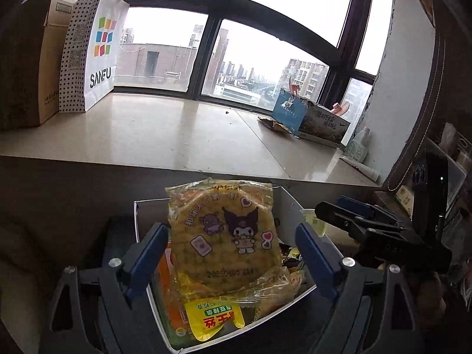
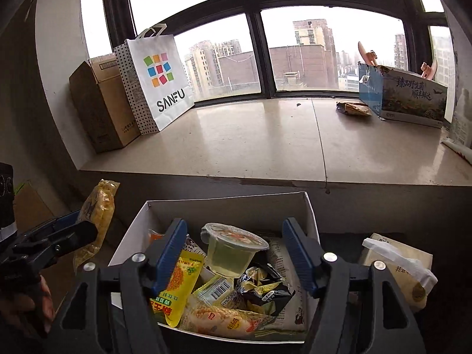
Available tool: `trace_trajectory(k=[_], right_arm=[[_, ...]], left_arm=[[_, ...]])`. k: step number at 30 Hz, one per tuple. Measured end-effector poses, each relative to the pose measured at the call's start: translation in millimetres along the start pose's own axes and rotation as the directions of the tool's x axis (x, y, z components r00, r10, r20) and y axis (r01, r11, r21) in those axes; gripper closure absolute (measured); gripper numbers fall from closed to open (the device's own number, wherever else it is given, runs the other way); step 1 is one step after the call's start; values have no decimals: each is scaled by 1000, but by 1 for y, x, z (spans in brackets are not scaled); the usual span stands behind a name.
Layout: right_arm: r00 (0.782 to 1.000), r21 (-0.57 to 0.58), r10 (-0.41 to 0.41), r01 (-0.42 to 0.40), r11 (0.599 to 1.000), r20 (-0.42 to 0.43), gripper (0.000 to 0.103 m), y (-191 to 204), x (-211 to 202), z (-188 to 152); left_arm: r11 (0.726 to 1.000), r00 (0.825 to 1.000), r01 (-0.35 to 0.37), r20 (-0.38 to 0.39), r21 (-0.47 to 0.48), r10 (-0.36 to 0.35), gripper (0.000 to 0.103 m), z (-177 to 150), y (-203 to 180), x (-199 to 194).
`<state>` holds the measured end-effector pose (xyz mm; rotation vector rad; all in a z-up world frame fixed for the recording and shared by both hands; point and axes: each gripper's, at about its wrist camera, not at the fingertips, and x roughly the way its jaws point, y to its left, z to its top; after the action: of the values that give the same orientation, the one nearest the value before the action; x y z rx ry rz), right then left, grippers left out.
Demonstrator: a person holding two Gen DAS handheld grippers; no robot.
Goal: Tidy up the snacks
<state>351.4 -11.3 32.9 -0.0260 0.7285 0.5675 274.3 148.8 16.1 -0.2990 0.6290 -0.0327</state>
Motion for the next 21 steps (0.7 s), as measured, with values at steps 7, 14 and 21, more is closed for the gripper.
trace_trajectory(k=[7, 14, 21], right_arm=[[999, 46, -23, 22, 999, 31, 0, -12, -8, -13], [990, -30, -44, 49, 998, 134, 0, 12, -50, -26], [957, -236, -87, 155, 959, 276, 0, 70, -124, -42]], left_arm=[[999, 999, -32, 16, -29, 33, 0, -16, 14, -12], [993, 974, -71, 221, 98, 48, 0, -29, -27, -80], [991, 953, -62, 303, 122, 22, 0, -53, -63, -147]])
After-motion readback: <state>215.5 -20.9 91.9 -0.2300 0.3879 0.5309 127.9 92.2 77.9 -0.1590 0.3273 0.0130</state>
